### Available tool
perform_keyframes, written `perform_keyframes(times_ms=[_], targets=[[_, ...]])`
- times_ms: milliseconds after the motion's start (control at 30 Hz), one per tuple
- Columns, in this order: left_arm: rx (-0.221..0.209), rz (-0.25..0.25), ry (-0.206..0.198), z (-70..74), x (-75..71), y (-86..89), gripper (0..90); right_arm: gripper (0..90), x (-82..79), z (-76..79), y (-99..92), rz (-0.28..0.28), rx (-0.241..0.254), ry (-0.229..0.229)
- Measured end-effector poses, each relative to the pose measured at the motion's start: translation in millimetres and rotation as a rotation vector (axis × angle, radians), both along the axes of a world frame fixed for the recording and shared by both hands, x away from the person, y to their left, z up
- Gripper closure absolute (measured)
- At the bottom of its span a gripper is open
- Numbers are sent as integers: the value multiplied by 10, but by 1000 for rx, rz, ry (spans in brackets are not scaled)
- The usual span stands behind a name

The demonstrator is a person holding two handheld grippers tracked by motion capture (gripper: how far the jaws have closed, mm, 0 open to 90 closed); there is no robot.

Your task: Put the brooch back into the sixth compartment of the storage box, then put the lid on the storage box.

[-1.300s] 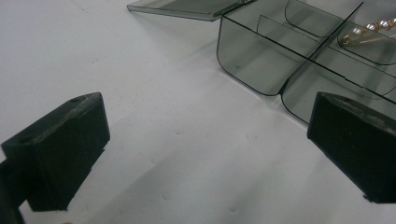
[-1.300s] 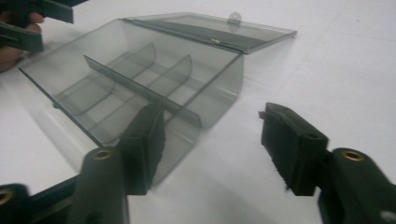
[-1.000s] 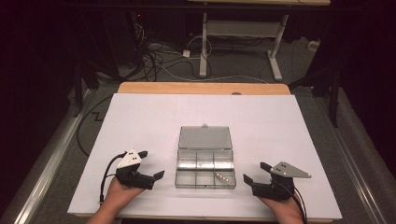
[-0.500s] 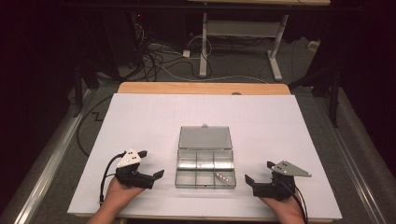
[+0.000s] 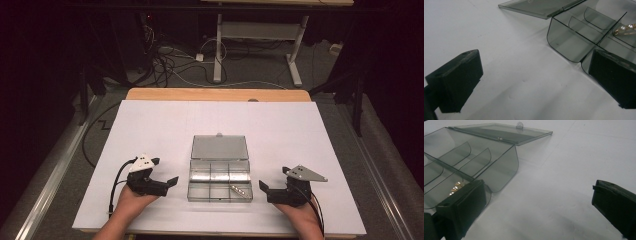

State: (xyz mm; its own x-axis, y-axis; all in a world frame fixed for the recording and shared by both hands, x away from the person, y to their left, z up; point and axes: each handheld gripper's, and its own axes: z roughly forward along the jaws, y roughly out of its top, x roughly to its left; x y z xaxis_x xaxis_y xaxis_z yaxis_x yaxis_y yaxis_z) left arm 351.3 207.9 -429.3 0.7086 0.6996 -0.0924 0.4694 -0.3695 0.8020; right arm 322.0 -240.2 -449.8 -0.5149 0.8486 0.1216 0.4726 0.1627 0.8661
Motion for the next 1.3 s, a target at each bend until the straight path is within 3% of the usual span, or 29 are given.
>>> perform_keyframes(times_ms=[533, 900, 1300], targets=[[-39, 23, 9, 55, 387, -127, 0, 5, 345, 129, 87, -3, 5, -29], [-35, 11, 16, 169, 625, -271, 0, 5, 620, 241, 178, -6, 26, -6], [-38, 14, 64, 109, 857, -421, 0, 6, 856, 300, 322, 5, 59, 54]])
